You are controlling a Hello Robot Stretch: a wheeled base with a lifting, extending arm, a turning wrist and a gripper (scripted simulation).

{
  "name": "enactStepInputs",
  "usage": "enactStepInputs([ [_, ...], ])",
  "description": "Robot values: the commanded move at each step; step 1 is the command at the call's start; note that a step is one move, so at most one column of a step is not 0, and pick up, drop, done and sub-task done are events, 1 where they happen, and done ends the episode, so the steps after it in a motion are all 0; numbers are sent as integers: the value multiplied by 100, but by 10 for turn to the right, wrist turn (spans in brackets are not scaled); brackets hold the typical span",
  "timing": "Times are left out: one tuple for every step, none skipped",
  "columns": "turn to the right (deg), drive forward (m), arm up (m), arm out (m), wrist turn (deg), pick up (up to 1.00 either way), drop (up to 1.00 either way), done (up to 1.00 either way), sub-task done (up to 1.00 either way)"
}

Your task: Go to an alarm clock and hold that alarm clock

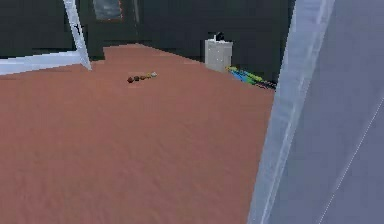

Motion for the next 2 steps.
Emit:
enactStepInputs([
  [-420, 0, 0, 0, 0, 0, 0, 0, 0],
  [0, 30, 0, 0, 0, 0, 0, 0, 0],
])
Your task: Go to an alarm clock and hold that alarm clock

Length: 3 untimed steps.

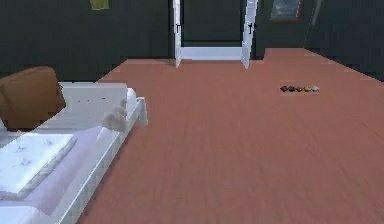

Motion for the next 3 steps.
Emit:
enactStepInputs([
  [450, 0, 0, 0, 0, 0, 0, 0, 0],
  [0, 100, 0, 0, 0, 0, 0, 0, 0],
  [0, 100, 0, 0, 0, 0, 0, 0, 0],
])
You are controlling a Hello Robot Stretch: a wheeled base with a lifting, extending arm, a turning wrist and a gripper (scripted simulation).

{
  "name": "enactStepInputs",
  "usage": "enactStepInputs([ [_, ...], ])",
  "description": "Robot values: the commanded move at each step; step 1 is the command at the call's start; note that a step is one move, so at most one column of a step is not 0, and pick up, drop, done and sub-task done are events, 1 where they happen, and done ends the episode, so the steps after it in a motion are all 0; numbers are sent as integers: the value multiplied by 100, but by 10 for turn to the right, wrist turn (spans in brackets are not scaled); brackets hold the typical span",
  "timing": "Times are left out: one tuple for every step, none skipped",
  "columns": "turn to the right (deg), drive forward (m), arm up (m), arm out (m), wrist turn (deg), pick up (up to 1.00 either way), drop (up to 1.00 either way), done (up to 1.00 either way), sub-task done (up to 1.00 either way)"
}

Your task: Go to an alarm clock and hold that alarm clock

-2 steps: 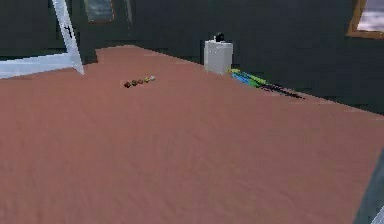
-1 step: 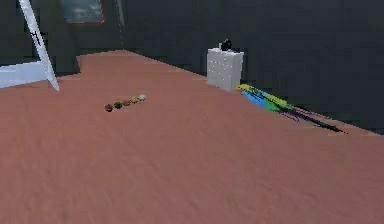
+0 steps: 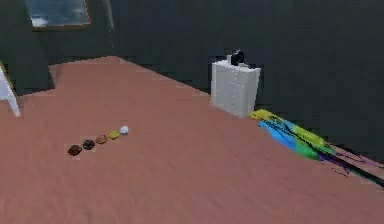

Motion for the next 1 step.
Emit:
enactStepInputs([
  [0, 100, 0, 0, 0, 0, 0, 0, 0],
])
